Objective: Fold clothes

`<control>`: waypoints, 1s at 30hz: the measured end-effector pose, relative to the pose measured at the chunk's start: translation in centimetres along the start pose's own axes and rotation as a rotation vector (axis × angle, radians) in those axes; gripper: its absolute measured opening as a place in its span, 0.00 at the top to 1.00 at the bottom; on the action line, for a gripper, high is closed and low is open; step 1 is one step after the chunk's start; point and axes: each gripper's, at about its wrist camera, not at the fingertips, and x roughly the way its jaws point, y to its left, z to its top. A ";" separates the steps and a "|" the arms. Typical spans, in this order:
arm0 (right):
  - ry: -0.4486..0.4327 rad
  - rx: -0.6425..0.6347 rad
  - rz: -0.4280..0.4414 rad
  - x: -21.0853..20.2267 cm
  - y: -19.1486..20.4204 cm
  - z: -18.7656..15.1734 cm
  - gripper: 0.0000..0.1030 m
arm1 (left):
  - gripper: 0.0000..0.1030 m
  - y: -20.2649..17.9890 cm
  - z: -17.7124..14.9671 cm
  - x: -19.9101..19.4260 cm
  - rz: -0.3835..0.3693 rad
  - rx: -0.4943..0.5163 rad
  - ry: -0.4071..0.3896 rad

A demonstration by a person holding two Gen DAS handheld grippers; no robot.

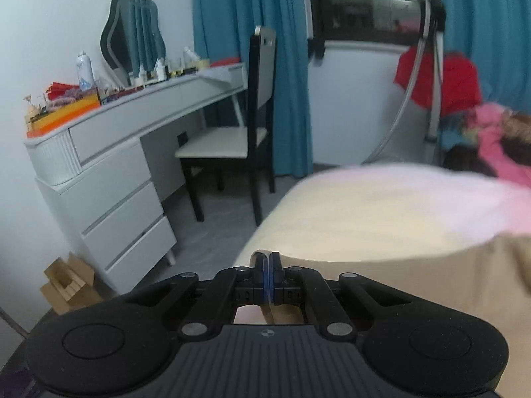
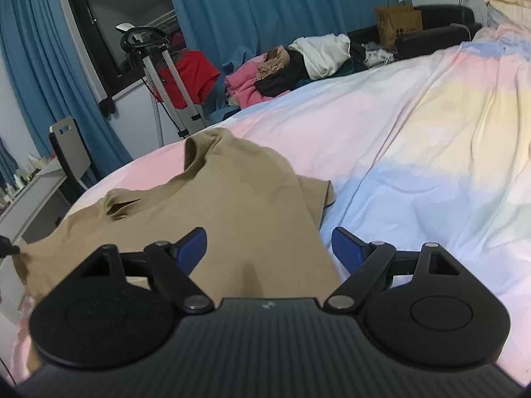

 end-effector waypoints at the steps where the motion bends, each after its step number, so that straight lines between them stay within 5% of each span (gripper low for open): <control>1: -0.006 -0.008 -0.004 0.0 0.1 0.0 0.19 | 0.89 -0.2 -0.7 0.4 -0.006 -0.010 0.004; 2: -0.012 -0.016 -0.008 0.0 0.1 0.0 0.19 | 0.87 -0.4 -1.3 0.4 -0.020 -0.022 0.002; 4: -0.023 -0.034 -0.014 0.1 0.3 0.0 0.19 | 0.62 -0.6 -2.4 -0.1 -0.031 -0.031 0.017; 7: -0.026 -0.059 -0.005 0.3 0.7 0.0 0.19 | 0.58 -0.6 -3.4 -2.1 -0.095 -0.069 0.048; 13: -0.028 -0.058 0.017 -0.3 0.8 0.0 0.19 | 0.33 3.0 -8.1 -11.0 -0.317 -0.122 0.114; 20: -0.055 -0.067 0.017 -2.5 0.7 0.1 0.19 | 0.32 4.8 -15.5 -16.3 -0.445 -0.078 0.305; 30: -0.084 -0.080 -0.010 -5.4 0.4 0.1 0.19 | 0.31 6.6 -19.1 -19.8 -0.595 -0.124 0.488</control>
